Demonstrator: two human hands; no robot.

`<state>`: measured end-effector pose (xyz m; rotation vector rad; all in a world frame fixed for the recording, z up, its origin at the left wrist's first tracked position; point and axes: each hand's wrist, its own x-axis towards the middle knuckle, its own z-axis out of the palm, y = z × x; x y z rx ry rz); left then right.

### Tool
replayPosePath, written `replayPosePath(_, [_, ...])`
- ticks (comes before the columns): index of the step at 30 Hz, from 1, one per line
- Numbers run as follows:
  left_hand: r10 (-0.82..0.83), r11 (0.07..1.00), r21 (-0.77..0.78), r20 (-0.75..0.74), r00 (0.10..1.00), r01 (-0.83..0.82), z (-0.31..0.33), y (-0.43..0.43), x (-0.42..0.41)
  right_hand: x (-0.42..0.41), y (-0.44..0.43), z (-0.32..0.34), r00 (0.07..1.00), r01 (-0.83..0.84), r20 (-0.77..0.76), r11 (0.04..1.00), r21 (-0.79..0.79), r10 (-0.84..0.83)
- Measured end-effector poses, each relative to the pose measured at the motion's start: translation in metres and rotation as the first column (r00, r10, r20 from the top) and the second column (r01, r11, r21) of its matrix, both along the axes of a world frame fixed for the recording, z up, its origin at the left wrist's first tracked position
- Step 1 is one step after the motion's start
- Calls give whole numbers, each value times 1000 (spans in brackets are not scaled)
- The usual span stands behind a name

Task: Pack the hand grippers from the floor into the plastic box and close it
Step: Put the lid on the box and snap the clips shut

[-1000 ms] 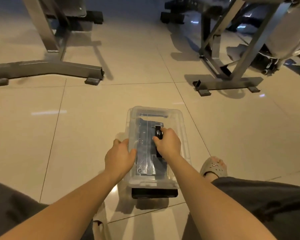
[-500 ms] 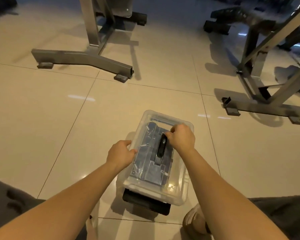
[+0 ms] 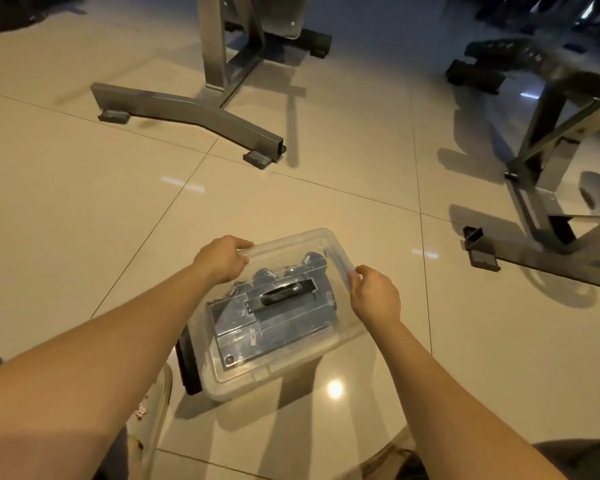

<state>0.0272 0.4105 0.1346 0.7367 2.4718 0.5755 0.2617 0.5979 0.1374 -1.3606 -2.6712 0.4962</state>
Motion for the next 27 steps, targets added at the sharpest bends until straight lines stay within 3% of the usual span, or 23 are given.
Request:
replayPosePath(4, [27,1000,2,-94,995,-27,8,9,7,7,1,1,995,69,76,997,-40,-66])
replayPosePath(7, [42,999,7,-281,959,-42,9,-1,20,5,21,12,985,142,133,962,-232,-113])
replayPosePath(9, [182,983,89,-300,936,-163,10,-17,29,2,31,13,982,187,58,904,-385,-178])
replayPosePath(11, [351,936,130,-252,902,-328,12,-38,38,4,33,8,950,193,-88,787,-586,-298])
replayPosePath(13, [488,872,74,-154,859,-483,11,-62,46,8,29,3,922,168,-109,636,-753,-373])
replayPosePath(16, [642,761,-33,177,746,-648,11,-94,57,10,29,-1,913,159,-63,493,-855,-402])
replayPosePath(17, [650,737,-44,316,691,-674,11,-102,63,9,31,-2,910,159,-68,496,-853,-409])
replayPosePath(19, [619,730,-51,471,628,-682,11,-114,77,3,33,-1,920,182,-84,604,-776,-384])
replayPosePath(22, [603,732,18,447,660,-681,13,-122,87,-5,31,8,968,159,-72,814,-559,-239])
replayPosePath(24, [604,732,67,399,691,-678,16,-123,87,-7,26,11,981,127,-67,861,-492,-183])
replayPosePath(27, [551,806,51,299,779,-590,23,-118,94,-7,21,6,986,107,-60,865,-491,-156])
